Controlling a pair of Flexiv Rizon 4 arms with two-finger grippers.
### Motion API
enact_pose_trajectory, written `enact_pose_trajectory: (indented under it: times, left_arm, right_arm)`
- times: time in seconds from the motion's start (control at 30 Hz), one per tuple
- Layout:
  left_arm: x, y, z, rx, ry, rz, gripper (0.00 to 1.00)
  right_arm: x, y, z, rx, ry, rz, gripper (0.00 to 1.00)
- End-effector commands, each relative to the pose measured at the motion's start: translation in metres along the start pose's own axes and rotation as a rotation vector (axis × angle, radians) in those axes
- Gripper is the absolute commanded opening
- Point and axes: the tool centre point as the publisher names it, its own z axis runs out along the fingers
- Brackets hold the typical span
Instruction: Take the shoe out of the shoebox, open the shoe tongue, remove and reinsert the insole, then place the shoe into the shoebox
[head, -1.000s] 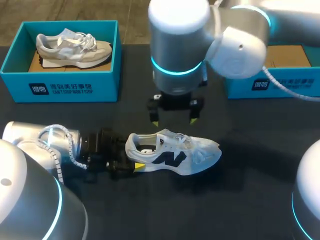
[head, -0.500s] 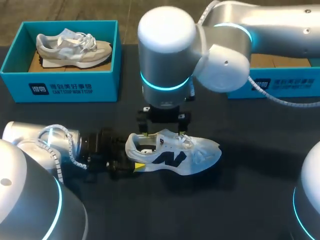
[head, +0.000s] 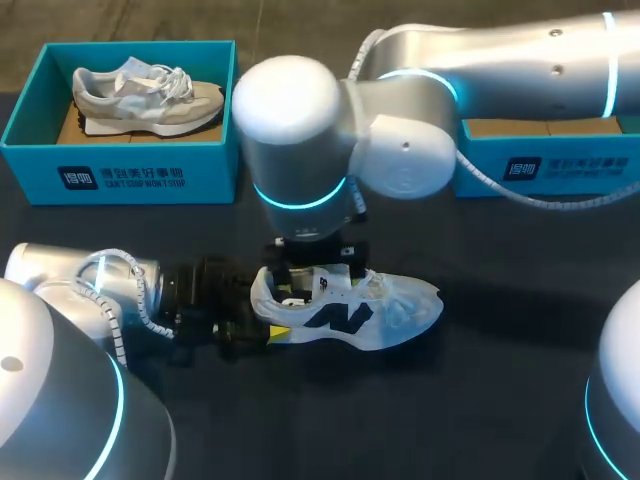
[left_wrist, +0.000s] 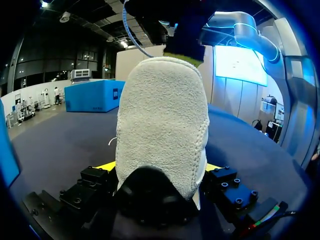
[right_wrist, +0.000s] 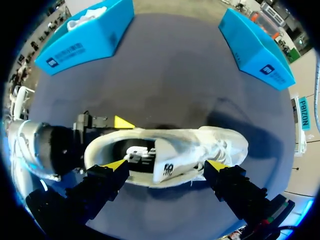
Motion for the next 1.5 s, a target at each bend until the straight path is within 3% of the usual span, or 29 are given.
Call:
enact_pose_trajectory:
  times: [0.03, 0.53, 1.1, 1.13, 1.17, 1.33, 1.37, 1.5]
  left_arm:
    - [-0.004, 0.004, 0.000, -0.005, 0.000, 0.000, 0.00]
    - [-0.004, 0.004, 0.000, -0.005, 0.000, 0.000, 0.00]
    - [-0.004, 0.004, 0.000, -0.005, 0.000, 0.000, 0.00]
    - [-0.004, 0.004, 0.000, -0.005, 0.000, 0.000, 0.00]
    - [-0.004, 0.004, 0.000, -0.005, 0.000, 0.000, 0.00]
    - [-0.004, 0.004, 0.000, -0.005, 0.000, 0.000, 0.00]
    - [-0.004, 0.004, 0.000, -0.005, 0.000, 0.000, 0.00]
    - [-0.004, 0.004, 0.000, -0.005, 0.000, 0.000, 0.00]
  right_arm:
    - [0.011, -0.011, 0.007, -0.029, -0.072, 0.080, 1.00]
    - [0.003, -0.015, 0.034, 0.036, -0.197, 0.117, 1.00]
    - [-0.025, -0.015, 0.005, 0.045, -0.329, 0.158, 1.00]
    - [-0.027, -0.015, 0.005, 0.049, -0.332, 0.163, 0.85]
    - [-0.029, -0.014, 0.005, 0.051, -0.333, 0.166, 0.52]
    - [-0.033, -0.013, 0.000, 0.052, -0.331, 0.184, 0.13]
    - [-0.036, -0.013, 0.001, 0.055, -0.330, 0.189, 0.00]
    - [-0.040, -0.012, 0.000, 0.061, -0.322, 0.200, 0.00]
